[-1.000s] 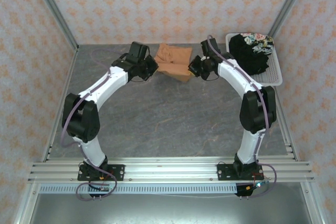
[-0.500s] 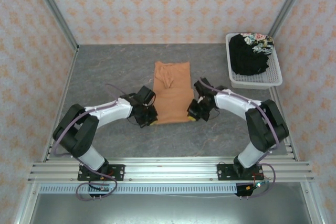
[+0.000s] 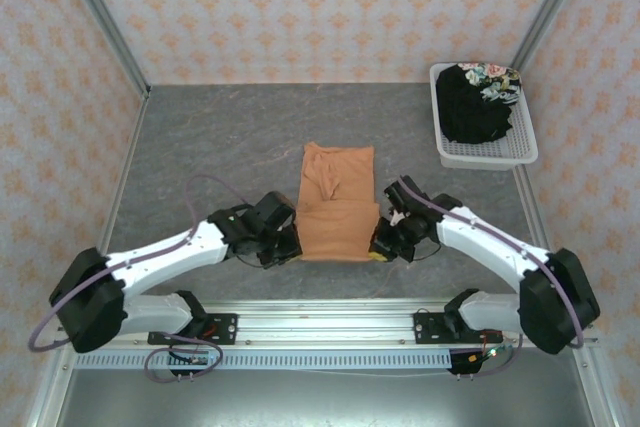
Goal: Fold and stack the t-shirts
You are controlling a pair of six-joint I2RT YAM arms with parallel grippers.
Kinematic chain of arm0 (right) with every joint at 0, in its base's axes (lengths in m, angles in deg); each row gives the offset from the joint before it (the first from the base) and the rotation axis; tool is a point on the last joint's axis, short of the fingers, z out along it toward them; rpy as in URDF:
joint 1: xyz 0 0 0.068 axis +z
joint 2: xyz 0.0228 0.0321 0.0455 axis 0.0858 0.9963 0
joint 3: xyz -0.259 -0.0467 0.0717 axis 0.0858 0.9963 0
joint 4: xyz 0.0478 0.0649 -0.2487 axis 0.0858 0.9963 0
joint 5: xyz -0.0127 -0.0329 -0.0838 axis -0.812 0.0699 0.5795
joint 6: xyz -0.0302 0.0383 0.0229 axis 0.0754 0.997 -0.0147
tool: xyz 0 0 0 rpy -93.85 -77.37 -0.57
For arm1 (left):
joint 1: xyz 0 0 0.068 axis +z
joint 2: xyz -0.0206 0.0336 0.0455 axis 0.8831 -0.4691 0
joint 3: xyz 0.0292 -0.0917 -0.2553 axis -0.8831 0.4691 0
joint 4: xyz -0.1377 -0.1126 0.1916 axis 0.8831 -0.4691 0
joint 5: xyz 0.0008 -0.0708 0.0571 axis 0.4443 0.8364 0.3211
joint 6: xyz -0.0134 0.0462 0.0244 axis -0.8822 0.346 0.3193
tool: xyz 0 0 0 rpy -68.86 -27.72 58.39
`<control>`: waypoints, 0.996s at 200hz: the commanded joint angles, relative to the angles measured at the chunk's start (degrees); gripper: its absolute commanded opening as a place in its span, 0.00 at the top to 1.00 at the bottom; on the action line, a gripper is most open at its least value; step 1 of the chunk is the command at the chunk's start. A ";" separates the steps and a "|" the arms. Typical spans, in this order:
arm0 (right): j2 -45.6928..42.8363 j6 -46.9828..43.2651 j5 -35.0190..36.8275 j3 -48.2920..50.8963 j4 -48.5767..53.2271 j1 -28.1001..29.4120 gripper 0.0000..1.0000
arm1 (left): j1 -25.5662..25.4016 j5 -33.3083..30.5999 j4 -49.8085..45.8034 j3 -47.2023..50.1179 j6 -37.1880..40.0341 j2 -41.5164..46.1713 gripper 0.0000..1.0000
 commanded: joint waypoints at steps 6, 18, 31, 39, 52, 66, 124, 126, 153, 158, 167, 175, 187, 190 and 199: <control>-4.05 3.22 4.70 -5.82 8.97 -0.18 1.00 | -0.03 -6.78 -8.61 -5.23 -0.71 3.76 1.00; -4.27 4.01 5.38 -8.78 10.23 -0.19 1.00 | -0.02 -7.38 -9.48 -7.55 -0.57 3.61 1.00; -3.93 4.12 6.54 -12.64 12.14 -0.45 1.00 | 0.04 -8.59 -10.61 -10.32 -0.54 2.94 1.00; -3.34 4.04 7.14 -15.08 13.29 -0.80 1.00 | 0.20 -9.41 -11.08 -12.18 -0.36 2.40 1.00; -2.15 3.97 8.06 -18.88 15.43 -1.77 1.00 | 1.01 -10.36 -12.19 -15.51 -0.36 1.16 1.00; 0.00 3.41 8.02 -22.43 16.58 -3.08 1.00 | 2.47 -11.09 -13.68 -19.01 0.22 -0.38 1.00; 12.14 1.51 5.30 -34.96 17.16 -9.62 1.00 | 10.81 -7.14 -14.65 -30.04 1.48 -11.52 0.96; 12.67 1.49 5.18 -35.24 17.05 -9.79 1.00 | 11.15 -6.82 -14.61 -30.52 1.53 -12.05 0.96; 20.08 1.23 2.32 -38.91 14.00 -12.48 1.00 | 14.45 -5.06 -17.00 -38.66 2.50 -21.09 0.94; 21.63 1.14 2.10 -39.62 13.51 -13.03 1.00 | 15.08 -5.24 -17.86 -40.34 2.63 -22.92 0.93; 24.59 1.04 1.63 -40.93 12.49 -13.95 1.00 | 16.29 -5.17 -18.79 -42.97 2.67 -26.25 0.91; 27.30 1.29 1.13 -41.95 11.25 -14.73 1.00 | 17.57 -4.46 -19.09 -45.40 2.80 -29.44 0.90; 31.54 1.89 -0.41 -43.54 9.62 -15.76 1.00 | 19.10 -4.48 -20.05 -49.91 3.24 -34.35 0.86; 32.55 1.98 -0.76 -43.97 9.15 -15.91 1.00 | 19.52 -4.53 -20.43 -51.26 3.41 -35.66 0.86; 35.57 2.19 -0.98 -45.76 8.80 -16.48 1.00 | 20.47 -5.02 -22.63 -55.53 3.78 -39.57 0.85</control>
